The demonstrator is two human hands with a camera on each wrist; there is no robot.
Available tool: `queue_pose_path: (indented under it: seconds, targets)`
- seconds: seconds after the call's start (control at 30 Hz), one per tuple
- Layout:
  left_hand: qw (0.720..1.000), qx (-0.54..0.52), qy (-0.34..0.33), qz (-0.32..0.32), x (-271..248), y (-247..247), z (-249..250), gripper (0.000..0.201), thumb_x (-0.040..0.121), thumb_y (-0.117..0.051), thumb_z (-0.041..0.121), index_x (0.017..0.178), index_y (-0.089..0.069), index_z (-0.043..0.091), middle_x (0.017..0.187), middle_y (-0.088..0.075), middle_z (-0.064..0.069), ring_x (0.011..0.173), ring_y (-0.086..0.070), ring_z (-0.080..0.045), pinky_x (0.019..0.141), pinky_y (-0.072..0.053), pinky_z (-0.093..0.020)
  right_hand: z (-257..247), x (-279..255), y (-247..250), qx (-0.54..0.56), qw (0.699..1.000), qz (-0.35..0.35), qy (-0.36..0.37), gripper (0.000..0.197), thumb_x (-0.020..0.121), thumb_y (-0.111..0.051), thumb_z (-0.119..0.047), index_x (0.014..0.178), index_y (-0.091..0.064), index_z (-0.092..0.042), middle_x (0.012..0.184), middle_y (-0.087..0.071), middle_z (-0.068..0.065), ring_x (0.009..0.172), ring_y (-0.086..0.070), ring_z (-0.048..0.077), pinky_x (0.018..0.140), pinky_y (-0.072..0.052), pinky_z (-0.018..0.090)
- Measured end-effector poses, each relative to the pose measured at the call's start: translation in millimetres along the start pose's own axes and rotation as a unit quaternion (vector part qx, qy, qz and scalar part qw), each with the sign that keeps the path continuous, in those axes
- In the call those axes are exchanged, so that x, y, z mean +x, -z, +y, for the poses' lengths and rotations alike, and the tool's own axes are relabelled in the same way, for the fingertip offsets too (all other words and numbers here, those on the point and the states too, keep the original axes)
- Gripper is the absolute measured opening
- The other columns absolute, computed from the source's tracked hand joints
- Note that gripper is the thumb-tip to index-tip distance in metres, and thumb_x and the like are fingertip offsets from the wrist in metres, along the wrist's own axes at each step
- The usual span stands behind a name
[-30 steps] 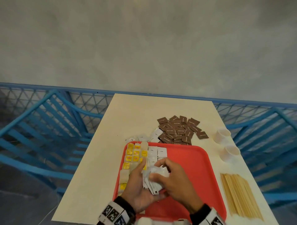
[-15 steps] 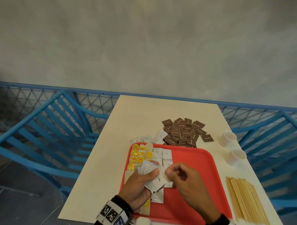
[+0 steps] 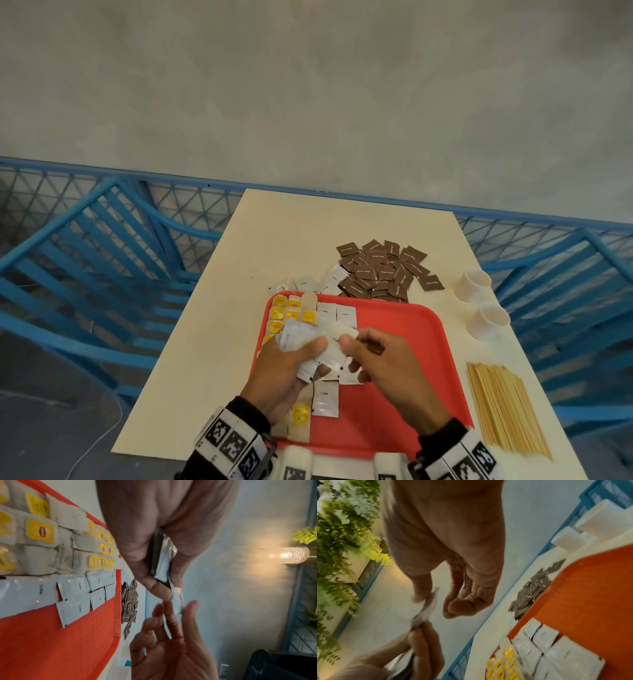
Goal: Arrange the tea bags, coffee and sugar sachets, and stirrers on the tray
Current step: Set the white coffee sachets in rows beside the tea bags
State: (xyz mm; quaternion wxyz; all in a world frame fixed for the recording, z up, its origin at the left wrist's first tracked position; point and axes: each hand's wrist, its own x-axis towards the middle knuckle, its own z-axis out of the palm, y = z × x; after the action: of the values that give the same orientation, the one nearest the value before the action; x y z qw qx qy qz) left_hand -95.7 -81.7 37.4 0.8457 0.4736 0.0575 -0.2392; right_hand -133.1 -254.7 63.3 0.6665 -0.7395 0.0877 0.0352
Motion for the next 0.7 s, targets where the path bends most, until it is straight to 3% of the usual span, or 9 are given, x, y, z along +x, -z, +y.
queue_pose_path:
  seconds: [0.1,0.2,0.3,0.4,0.5,0.6,0.7]
  targets:
    - [1.000,0.020,-0.002,0.021,3,-1,-4,0.033,0.082,-0.073,0.001,0.114,-0.063,-0.003,0.104,-0.071,-0.025,0.085,-0.070,-0.031,0.062,-0.060,-0.034,9,2,0,0.011,1.000,0.001,-0.010,0.023,0.090,-0.071,-0.020,0.085,-0.069,0.002,0.062,-0.061,0.004,0.057,-0.055,0.011,0.052,-0.043,0.024]
    - [0.997,0.053,0.014,0.054,-2,12,-15,0.037,0.081,-0.077,0.004,0.111,-0.060,-0.008,0.085,-0.067,-0.021,0.071,-0.066,-0.028,0.057,-0.058,-0.033,35,4,18,-0.019,0.999,0.009,-0.045,0.032,0.094,-0.067,-0.024,0.077,-0.064,0.003,0.061,-0.057,0.005,0.057,-0.049,0.014,0.054,-0.040,0.025]
    - [0.995,0.062,0.050,0.060,-13,32,-27,0.039,0.079,-0.080,0.004,0.108,-0.058,-0.011,0.077,-0.062,-0.020,0.064,-0.061,-0.025,0.053,-0.053,-0.031,76,-1,37,-0.124,0.984,-0.041,-0.119,0.032,0.095,-0.065,-0.027,0.067,-0.061,-0.011,0.059,-0.054,-0.001,0.057,-0.045,0.012,0.057,-0.038,0.025]
    - [0.990,0.080,0.082,0.084,-26,43,-35,0.022,0.085,-0.071,0.000,0.107,-0.064,-0.001,0.082,-0.067,-0.021,0.068,-0.066,-0.026,0.055,-0.057,-0.032,113,1,43,-0.206,0.962,-0.030,-0.175,0.031,0.090,-0.072,-0.027,0.063,-0.059,-0.018,0.056,-0.056,-0.007,0.052,-0.045,0.006,0.057,-0.040,0.021]
    - [0.986,0.083,0.106,0.102,-34,48,-44,0.016,0.087,-0.068,0.000,0.103,-0.067,-0.002,0.082,-0.071,-0.022,0.066,-0.070,-0.026,0.056,-0.059,-0.032,128,11,37,-0.184,0.961,0.000,-0.205,0.026,0.085,-0.077,-0.022,0.066,-0.062,-0.014,0.055,-0.060,-0.002,0.050,-0.049,0.008,0.055,-0.045,0.022]
    - [0.983,0.109,0.113,0.100,-39,47,-47,0.019,0.087,-0.070,0.004,0.106,-0.066,0.002,0.089,-0.075,-0.016,0.075,-0.074,-0.025,0.061,-0.061,-0.034,128,20,29,-0.186,0.960,0.000,-0.210,0.024,0.081,-0.081,-0.020,0.067,-0.064,-0.011,0.055,-0.058,0.000,0.049,-0.048,0.008,0.053,-0.044,0.022]
    - [0.984,0.079,0.110,0.114,-37,45,-43,0.006,0.086,-0.066,-0.004,0.092,-0.066,-0.004,0.070,-0.071,-0.017,0.055,-0.069,-0.022,0.049,-0.058,-0.028,129,24,27,-0.199,0.955,0.015,-0.218,0.023,0.077,-0.085,-0.020,0.065,-0.067,-0.012,0.057,-0.061,-0.002,0.049,-0.050,0.006,0.054,-0.047,0.022]
